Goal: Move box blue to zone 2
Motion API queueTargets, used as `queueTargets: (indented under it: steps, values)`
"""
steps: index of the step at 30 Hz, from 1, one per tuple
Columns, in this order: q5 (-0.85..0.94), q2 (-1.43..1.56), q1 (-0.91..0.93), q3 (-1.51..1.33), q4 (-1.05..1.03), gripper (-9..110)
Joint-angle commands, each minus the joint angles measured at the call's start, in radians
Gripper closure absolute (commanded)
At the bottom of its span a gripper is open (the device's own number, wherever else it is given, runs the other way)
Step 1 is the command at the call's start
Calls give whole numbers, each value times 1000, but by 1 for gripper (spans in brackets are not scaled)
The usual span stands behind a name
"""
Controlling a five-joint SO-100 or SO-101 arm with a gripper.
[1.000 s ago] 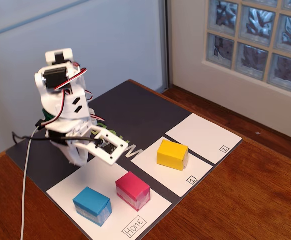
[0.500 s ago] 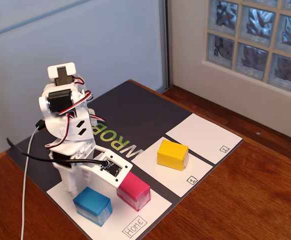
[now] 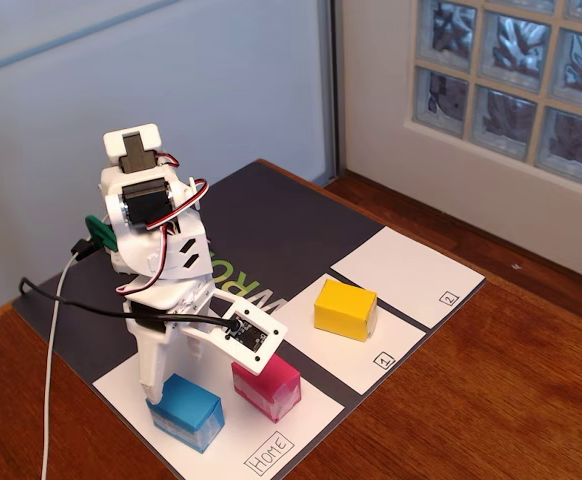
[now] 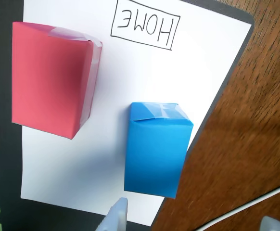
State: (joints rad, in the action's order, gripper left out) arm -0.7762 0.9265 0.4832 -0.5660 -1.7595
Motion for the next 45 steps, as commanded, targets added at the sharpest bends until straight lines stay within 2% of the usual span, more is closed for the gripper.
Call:
queueTargets:
  steps: [1, 4, 8, 29, 38, 41, 45]
  values:
    - [-8, 89, -15, -104, -46, 68]
    - [-3, 259, -14, -414, 123, 65]
    - [21, 308, -5, -528, 166, 66]
    - [117, 307, 46, -506, 337, 69]
    - [44, 273, 51, -534, 357, 61]
    - [17, 301, 43, -627, 408, 54]
    - [0, 321, 29, -701, 443, 51]
